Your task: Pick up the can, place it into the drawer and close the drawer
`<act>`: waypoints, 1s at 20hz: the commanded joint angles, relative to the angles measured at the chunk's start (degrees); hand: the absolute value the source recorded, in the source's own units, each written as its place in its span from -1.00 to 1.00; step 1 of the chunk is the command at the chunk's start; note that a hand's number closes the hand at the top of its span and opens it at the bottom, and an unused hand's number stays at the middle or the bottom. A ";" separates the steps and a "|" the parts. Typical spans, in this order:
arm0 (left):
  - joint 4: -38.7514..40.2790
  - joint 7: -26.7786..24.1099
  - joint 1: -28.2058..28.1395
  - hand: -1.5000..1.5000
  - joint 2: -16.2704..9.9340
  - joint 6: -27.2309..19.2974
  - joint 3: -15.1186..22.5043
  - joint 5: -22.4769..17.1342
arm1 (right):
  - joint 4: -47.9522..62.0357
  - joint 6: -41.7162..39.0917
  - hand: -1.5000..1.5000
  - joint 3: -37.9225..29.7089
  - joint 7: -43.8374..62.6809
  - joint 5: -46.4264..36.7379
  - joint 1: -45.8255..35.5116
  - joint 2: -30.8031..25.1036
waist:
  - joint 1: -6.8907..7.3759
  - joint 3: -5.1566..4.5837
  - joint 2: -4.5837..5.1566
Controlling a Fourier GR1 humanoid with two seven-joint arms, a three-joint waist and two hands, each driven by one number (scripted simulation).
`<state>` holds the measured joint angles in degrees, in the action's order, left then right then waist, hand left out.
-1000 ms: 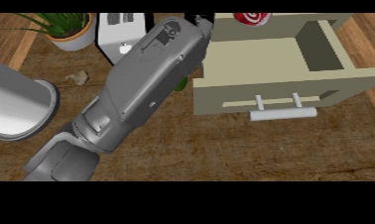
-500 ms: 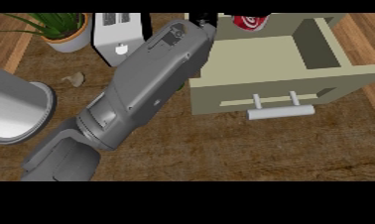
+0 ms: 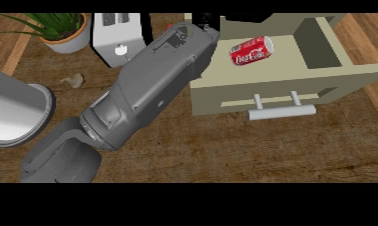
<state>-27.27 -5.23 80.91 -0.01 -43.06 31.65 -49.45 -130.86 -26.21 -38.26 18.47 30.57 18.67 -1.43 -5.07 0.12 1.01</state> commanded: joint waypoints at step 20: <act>0.70 -9.07 1.10 -1.00 0.01 -0.79 1.25 -9.10 | -8.96 -3.63 -1.00 2.53 -9.40 -17.25 -6.36 -2.28 | 1.50 -0.06 0.12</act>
<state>-26.37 -13.08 80.76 0.00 -44.62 33.88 -57.45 -134.90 -29.48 -38.40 11.12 20.34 13.90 -5.11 -4.68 0.10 1.16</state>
